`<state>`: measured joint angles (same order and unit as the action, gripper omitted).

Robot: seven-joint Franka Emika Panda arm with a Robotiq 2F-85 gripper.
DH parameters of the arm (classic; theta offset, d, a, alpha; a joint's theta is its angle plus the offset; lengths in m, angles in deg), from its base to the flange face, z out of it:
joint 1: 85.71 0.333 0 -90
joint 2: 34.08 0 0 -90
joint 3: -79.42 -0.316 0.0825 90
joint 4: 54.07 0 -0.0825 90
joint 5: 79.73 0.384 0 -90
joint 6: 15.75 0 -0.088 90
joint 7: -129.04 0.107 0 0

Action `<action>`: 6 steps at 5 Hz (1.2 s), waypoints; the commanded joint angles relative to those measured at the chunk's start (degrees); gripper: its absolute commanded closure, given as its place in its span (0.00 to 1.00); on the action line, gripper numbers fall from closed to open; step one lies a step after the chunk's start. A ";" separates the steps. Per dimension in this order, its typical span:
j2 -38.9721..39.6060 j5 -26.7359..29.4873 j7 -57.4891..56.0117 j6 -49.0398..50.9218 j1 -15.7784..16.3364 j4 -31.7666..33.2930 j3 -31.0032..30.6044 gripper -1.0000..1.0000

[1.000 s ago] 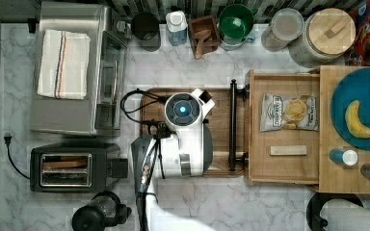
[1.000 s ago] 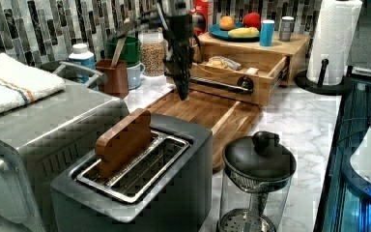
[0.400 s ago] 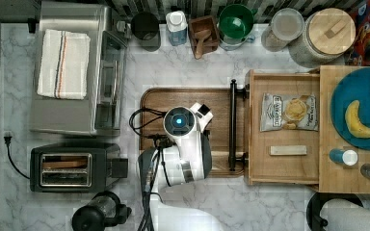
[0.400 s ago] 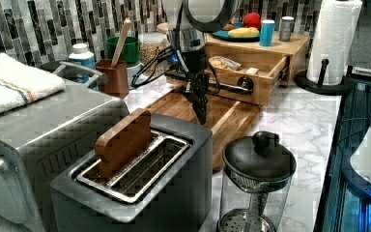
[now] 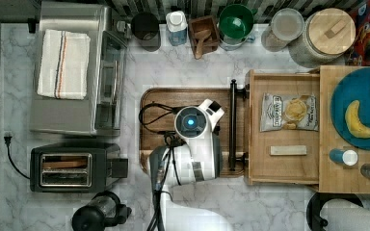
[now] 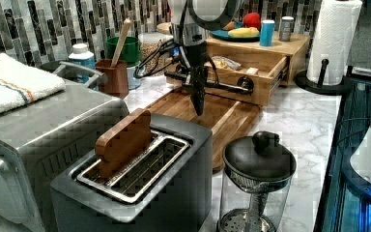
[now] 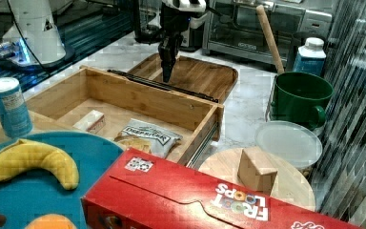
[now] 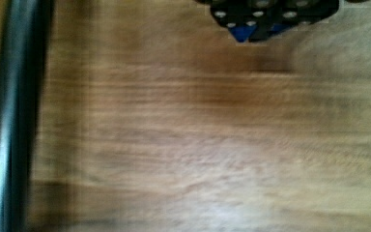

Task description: Close the drawer.

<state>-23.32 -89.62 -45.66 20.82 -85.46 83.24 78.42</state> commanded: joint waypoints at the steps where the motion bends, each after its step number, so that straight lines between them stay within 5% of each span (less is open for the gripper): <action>1: -2.81 1.92 -10.13 -5.00 -6.23 -3.20 2.94 1.00; 4: -2.10 1.86 -14.44 -10.32 -12.61 -3.34 4.48 1.00; 6: 3.06 6.81 -32.99 -15.00 -20.63 -7.92 6.74 1.00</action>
<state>-23.30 -84.00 -72.04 13.43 -99.38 82.79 81.02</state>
